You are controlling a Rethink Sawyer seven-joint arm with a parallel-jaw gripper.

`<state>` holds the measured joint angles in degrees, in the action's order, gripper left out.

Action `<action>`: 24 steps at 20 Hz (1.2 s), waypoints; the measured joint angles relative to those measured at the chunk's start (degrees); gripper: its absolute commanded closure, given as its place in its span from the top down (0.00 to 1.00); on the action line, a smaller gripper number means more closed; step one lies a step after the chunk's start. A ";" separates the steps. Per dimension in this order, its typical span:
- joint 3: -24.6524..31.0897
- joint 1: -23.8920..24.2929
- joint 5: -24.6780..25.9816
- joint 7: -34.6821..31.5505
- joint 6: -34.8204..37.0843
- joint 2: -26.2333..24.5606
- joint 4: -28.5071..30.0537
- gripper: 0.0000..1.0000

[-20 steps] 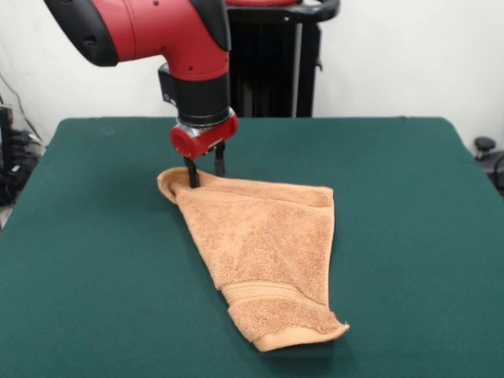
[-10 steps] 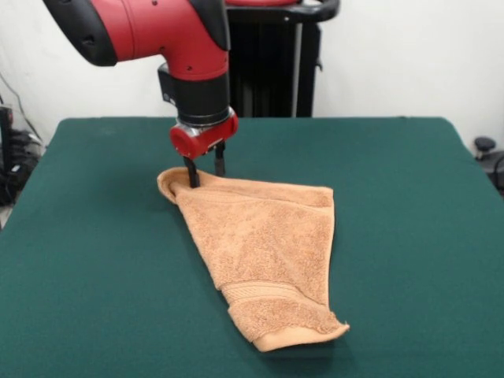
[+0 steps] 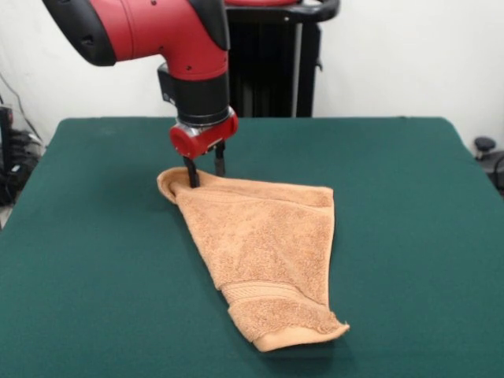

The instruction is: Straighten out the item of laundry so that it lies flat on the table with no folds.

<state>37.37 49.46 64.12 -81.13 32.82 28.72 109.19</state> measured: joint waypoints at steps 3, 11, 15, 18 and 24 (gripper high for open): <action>0.00 0.04 -0.11 0.00 0.00 0.01 0.00 1.00; -0.01 0.22 -0.32 0.00 -0.22 0.01 0.02 1.00; -0.01 0.38 -0.54 0.00 -0.36 0.01 0.03 1.00; 0.00 0.54 -0.60 0.00 -0.54 0.00 0.09 1.00; 0.00 0.79 -0.74 0.00 -0.77 0.00 0.16 1.00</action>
